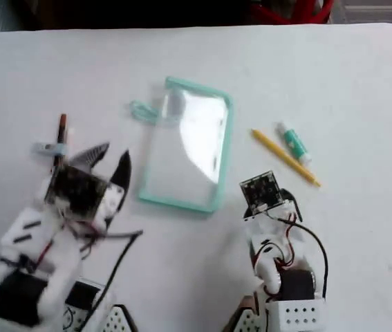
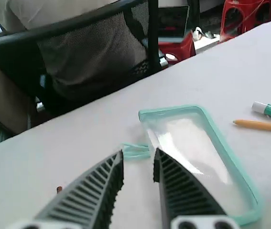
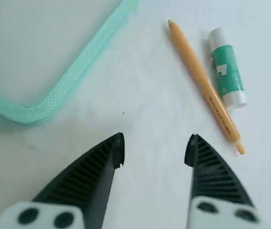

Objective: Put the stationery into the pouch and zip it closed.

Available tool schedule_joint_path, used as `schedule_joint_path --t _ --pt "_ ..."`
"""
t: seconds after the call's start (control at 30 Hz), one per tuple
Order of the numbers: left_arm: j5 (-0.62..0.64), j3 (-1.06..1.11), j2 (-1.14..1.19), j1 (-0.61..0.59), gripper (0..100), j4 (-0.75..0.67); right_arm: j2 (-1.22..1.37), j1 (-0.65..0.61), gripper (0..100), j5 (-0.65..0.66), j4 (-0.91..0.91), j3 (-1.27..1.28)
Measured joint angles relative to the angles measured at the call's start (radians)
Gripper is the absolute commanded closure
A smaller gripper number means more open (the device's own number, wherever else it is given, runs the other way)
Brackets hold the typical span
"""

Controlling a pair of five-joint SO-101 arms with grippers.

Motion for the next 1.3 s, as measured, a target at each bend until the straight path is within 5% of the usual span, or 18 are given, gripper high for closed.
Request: schedule_joint_path --t 0.1,0.33,0.5,0.77,0.93,1.3 --pt "0.034 -0.264 0.338 -0.003 87 0.063 0.000 0.006 77.9 0.003 0.000 0.000" --pt "0.061 -0.925 1.214 0.008 64 0.284 0.000 0.005 77.9 0.009 0.000 0.000" --pt "0.209 -1.392 1.755 0.002 68 0.377 0.000 0.005 77.9 0.011 0.000 0.000" --pt "0.376 -2.133 2.383 -0.109 79 0.338 0.000 0.005 77.9 0.011 0.018 0.000" --pt "0.341 -2.372 2.616 -0.167 83 0.241 0.000 -0.003 77.9 0.011 0.032 0.000" --pt "-0.014 -2.407 2.642 -0.196 74 0.479 0.000 -0.009 77.9 0.012 0.044 0.000"
